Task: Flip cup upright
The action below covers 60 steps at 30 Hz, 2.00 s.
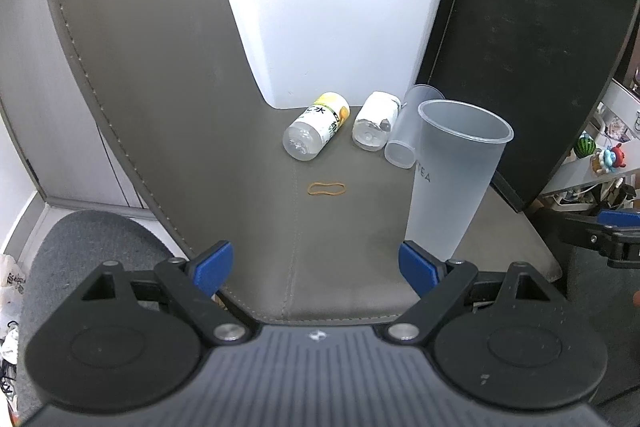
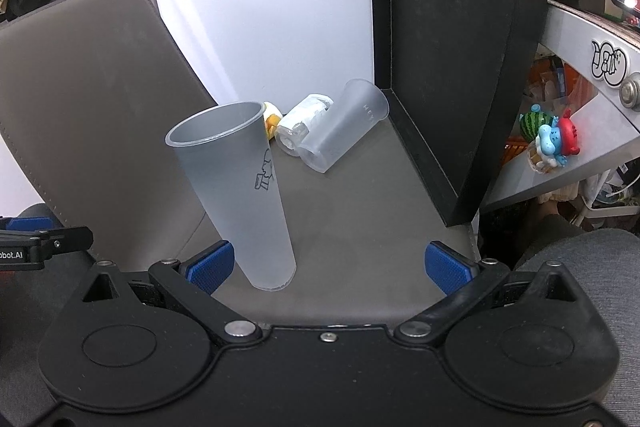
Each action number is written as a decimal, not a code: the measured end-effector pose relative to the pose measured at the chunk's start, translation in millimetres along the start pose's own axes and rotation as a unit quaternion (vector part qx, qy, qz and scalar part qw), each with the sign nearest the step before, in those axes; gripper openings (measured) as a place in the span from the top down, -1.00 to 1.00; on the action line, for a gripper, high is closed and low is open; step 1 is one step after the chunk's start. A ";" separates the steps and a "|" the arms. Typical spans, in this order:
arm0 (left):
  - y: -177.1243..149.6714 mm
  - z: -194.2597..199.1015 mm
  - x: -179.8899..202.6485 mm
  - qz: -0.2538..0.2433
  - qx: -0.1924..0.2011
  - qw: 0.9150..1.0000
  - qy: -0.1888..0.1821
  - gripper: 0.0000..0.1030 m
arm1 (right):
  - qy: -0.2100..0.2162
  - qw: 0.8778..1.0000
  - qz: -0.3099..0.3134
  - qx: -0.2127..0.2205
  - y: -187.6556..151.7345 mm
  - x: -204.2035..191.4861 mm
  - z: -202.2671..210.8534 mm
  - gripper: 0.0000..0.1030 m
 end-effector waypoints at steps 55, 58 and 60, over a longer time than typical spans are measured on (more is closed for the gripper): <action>1.8 -0.9 -5.2 0.006 0.000 1.000 0.007 -0.73 | -0.001 1.000 -0.004 -0.004 -0.6 0.0 -1.6 -1.00; 1.9 -1.1 -5.5 0.006 0.001 1.000 0.008 -0.73 | -0.001 1.000 -0.004 -0.004 -0.6 0.2 -1.7 -0.99; 2.0 -0.8 -5.4 0.005 0.003 1.000 0.008 -0.73 | 0.000 1.000 -0.004 -0.004 -0.7 0.4 -1.6 -1.00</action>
Point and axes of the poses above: each gripper's, at about its wrist camera, not at the fingertips, and z roughly against the way its jaws point, x to its right, y to its top, the point moved 4 cm from there along -z, roughly the way its jaws point, and after that the axes turned 4 degrees about z, right-handed, at the moved point
